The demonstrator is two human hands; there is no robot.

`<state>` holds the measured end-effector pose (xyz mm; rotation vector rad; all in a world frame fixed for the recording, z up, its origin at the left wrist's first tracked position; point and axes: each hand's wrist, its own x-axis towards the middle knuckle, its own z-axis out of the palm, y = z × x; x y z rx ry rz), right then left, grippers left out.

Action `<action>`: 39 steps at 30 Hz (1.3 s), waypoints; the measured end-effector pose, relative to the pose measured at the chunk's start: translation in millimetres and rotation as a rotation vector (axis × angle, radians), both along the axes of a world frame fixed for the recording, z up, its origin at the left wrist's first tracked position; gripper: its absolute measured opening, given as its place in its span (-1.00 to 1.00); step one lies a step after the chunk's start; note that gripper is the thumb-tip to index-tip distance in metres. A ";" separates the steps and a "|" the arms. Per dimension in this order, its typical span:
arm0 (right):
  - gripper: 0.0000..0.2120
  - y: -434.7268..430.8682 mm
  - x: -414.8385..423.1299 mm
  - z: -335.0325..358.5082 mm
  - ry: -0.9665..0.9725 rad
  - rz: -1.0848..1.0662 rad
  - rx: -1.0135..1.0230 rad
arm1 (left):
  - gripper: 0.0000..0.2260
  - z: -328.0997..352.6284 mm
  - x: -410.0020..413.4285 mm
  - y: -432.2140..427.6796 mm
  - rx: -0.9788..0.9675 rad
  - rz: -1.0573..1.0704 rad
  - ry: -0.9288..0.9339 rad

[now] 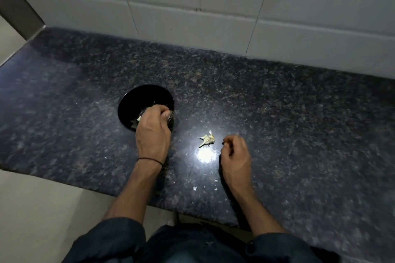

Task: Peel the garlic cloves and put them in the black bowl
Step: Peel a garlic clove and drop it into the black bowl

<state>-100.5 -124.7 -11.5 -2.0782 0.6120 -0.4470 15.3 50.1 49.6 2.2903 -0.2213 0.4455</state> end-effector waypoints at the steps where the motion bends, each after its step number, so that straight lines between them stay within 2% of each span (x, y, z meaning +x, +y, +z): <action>1: -0.85 0.2 0.3 0.4 0.004 -0.002 0.001 | -0.94 -1.4 5.2 2.6 0.030 0.016 0.021; 6: -0.85 0.6 -1.4 2.0 0.003 -0.012 0.003 | -0.91 -4.1 15.3 11.5 0.058 0.013 0.093; 13: -0.95 2.2 6.8 13.6 -0.010 -0.001 0.026 | -0.88 2.6 -3.7 6.6 -0.087 -0.211 -0.047; 17: -0.81 9.9 20.9 19.0 0.047 0.086 -0.006 | -0.87 -12.2 -27.6 -14.1 -0.111 -0.355 0.070; 20: -0.85 15.2 24.2 13.8 0.067 0.103 -0.028 | -0.86 -30.5 -29.5 -22.5 -0.091 -0.412 0.182; 26: -0.86 12.6 21.9 11.2 0.040 0.022 -0.019 | -0.92 -47.7 -18.2 -37.0 -0.013 -0.453 0.292; 33: -0.83 3.5 34.2 13.7 0.043 -0.052 -0.006 | -0.96 -52.8 -16.1 -44.3 0.059 -0.448 0.305; 39: -0.75 1.3 23.2 11.6 -0.022 -0.097 0.195 | -0.89 -49.7 -16.2 -43.3 -0.032 -0.431 0.284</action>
